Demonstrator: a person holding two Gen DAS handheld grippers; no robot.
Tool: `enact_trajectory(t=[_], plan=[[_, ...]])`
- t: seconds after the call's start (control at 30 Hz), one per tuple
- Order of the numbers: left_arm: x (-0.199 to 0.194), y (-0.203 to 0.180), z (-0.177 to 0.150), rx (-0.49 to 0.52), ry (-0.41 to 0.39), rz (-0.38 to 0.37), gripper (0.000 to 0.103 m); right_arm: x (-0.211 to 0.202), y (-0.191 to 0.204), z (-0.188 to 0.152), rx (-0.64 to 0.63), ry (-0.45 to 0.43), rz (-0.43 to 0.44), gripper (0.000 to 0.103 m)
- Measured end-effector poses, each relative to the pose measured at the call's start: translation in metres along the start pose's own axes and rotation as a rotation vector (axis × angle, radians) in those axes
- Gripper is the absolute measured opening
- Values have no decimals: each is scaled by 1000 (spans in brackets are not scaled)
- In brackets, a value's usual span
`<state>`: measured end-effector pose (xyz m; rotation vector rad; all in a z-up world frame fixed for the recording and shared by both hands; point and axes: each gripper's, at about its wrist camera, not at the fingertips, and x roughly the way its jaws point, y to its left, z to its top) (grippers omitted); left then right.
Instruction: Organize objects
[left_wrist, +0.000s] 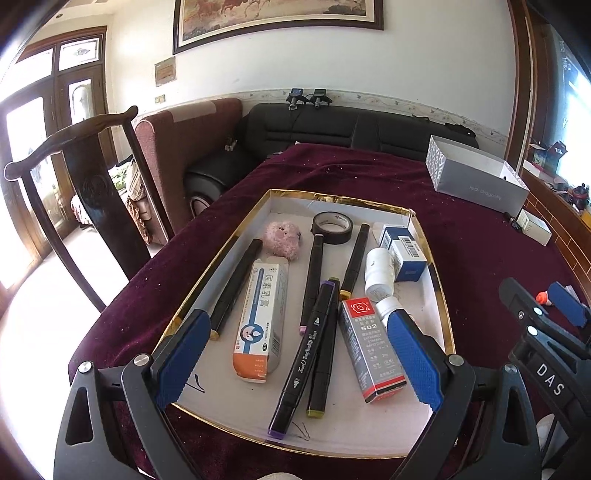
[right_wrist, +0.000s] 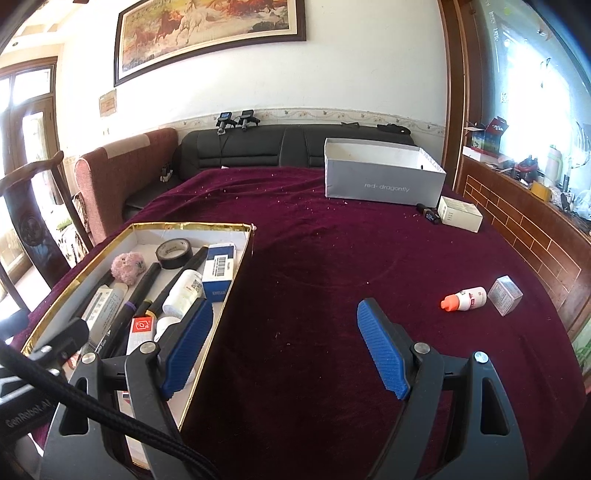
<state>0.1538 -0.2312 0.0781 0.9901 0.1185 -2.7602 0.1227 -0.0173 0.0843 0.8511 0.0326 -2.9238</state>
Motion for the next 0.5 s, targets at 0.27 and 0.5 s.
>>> enact_trajectory(t=[0.27,0.5], plan=[[1,5,0,-5,-7,23,94,1,2,-1,-2,10,-2,81],[-3,2,1,9,-9,34,94,-2,5,-2,-13,1,1,81]])
